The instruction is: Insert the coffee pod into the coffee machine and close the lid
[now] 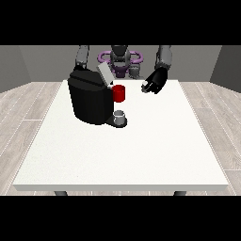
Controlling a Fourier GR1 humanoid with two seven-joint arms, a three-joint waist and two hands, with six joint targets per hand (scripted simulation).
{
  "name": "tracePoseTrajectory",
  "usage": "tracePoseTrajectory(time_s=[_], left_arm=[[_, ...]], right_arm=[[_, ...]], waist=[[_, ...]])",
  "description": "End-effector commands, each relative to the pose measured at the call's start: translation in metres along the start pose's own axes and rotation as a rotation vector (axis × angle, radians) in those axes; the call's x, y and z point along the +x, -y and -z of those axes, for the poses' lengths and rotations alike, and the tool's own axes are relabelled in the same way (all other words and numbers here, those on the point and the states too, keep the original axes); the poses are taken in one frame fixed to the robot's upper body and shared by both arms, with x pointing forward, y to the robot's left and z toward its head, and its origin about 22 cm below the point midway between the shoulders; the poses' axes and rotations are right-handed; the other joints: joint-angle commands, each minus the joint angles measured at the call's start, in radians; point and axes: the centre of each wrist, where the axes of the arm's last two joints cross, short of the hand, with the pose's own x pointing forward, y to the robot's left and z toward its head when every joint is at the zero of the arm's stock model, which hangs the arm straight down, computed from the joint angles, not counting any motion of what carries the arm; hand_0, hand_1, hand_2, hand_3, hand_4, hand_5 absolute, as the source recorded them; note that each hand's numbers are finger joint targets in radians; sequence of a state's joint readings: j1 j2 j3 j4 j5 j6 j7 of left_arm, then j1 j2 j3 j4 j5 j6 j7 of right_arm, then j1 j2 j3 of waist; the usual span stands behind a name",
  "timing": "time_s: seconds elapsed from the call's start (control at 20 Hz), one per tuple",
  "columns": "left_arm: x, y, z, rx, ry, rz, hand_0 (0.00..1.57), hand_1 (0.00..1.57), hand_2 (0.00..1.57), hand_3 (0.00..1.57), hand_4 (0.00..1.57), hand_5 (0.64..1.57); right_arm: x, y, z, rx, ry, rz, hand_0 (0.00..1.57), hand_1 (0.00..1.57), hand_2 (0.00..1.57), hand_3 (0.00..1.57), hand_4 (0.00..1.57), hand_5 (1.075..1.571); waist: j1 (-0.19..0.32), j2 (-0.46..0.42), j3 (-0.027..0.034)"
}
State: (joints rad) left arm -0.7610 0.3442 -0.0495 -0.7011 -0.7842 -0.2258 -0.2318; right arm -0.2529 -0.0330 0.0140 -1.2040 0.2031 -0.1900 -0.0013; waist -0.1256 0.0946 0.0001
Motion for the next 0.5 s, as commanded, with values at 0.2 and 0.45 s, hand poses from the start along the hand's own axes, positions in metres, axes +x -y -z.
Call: tracePoseTrajectory(time_s=[0.2,0.45], left_arm=[[0.038,-0.01,0.013,-0.053,0.056,0.012,1.42,1.42,1.4,1.34,0.56,1.571],[0.032,-0.049,0.008,0.021,0.075,0.031,1.33,1.33,1.35,1.32,0.59,1.571]], right_arm=[[-0.002,0.015,0.005,-0.009,-0.03,0.042,0.0,0.0,0.0,0.0,0.0,1.571],[0.001,-0.005,-0.006,0.011,0.068,0.029,0.0,0.0,0.0,0.0,0.0,1.571]], waist=[[0.014,-0.069,0.0001],[-0.036,-0.019,-0.0001]])
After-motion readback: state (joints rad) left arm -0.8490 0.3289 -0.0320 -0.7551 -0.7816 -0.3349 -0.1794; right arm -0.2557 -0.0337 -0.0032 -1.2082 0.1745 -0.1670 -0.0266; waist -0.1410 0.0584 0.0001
